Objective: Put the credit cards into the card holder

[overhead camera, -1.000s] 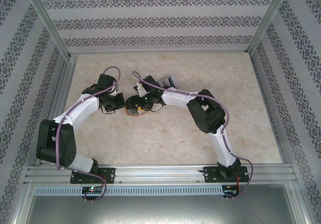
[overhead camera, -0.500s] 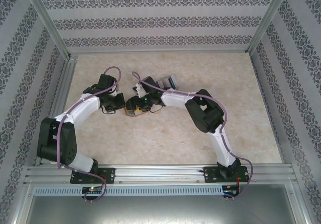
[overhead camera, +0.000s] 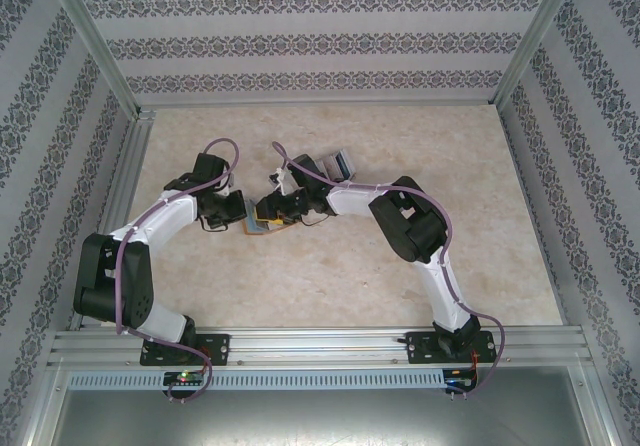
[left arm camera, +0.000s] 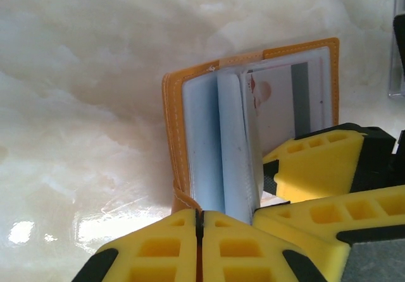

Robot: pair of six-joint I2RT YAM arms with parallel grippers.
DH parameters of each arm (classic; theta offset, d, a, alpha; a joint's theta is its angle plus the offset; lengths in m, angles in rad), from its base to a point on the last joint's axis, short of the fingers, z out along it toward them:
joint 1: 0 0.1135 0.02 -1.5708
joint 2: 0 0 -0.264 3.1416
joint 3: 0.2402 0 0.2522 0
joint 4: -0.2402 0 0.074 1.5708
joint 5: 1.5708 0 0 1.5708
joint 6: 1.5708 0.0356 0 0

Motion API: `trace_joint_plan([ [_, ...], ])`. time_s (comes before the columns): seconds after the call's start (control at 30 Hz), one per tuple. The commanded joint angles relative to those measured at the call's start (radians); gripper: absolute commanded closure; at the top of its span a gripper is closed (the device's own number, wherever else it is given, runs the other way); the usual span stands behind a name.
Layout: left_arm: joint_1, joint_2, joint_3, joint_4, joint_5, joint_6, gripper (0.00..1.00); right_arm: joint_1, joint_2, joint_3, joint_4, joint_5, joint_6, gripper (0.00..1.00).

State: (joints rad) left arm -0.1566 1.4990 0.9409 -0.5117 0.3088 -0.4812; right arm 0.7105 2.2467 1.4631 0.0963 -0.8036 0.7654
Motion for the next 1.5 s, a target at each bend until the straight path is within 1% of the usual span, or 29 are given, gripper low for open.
trace_joint_plan([
  [0.0, 0.012, 0.008, -0.026, 0.015, 0.009, 0.014, 0.97, 0.003, 0.007, -0.026, -0.012, -0.006, 0.014, 0.54],
  [0.13, 0.027, 0.010, -0.045, 0.020, 0.000, 0.012, 0.97, -0.004, 0.005, -0.041, 0.019, -0.016, 0.035, 0.57],
  [0.3, 0.059, -0.002, -0.057, 0.016, -0.010, 0.013, 0.97, -0.011, 0.005, -0.061, 0.055, -0.028, 0.059, 0.58],
  [0.43, 0.066, 0.012, -0.057, 0.021, 0.004, 0.016, 0.97, -0.016, 0.003, -0.076, 0.097, -0.042, 0.084, 0.59],
  [0.53, 0.069, 0.019, -0.053, 0.021, 0.013, 0.014, 0.97, -0.020, -0.003, -0.077, 0.103, -0.042, 0.089, 0.58],
  [0.57, 0.069, 0.018, -0.053, 0.025, 0.020, 0.012, 0.97, -0.019, -0.011, -0.076, 0.082, -0.025, 0.073, 0.55],
  [0.7, 0.070, 0.014, -0.044, 0.018, 0.033, 0.013, 0.97, -0.006, -0.070, -0.059, -0.073, 0.100, -0.049, 0.50],
  [0.83, 0.070, -0.001, -0.042, 0.024, 0.055, 0.006, 0.97, 0.016, -0.106, -0.017, -0.240, 0.261, -0.162, 0.48],
  [0.87, 0.070, 0.000, -0.039, 0.022, 0.059, 0.007, 0.97, 0.019, -0.102, 0.000, -0.269, 0.284, -0.180, 0.48],
  [1.1, 0.070, 0.004, -0.031, 0.022, 0.073, 0.009, 0.96, 0.030, -0.048, 0.074, -0.344, 0.303, -0.202, 0.47],
  [1.17, 0.070, 0.003, -0.027, 0.021, 0.074, 0.005, 0.97, 0.039, -0.027, 0.101, -0.362, 0.295, -0.206, 0.47],
  [1.27, 0.069, 0.000, -0.020, 0.026, 0.091, -0.001, 0.96, 0.059, -0.002, 0.147, -0.422, 0.319, -0.232, 0.47],
  [1.47, 0.070, 0.002, 0.027, 0.006, 0.120, -0.004, 0.96, 0.073, 0.028, 0.181, -0.471, 0.315, -0.243, 0.47],
])
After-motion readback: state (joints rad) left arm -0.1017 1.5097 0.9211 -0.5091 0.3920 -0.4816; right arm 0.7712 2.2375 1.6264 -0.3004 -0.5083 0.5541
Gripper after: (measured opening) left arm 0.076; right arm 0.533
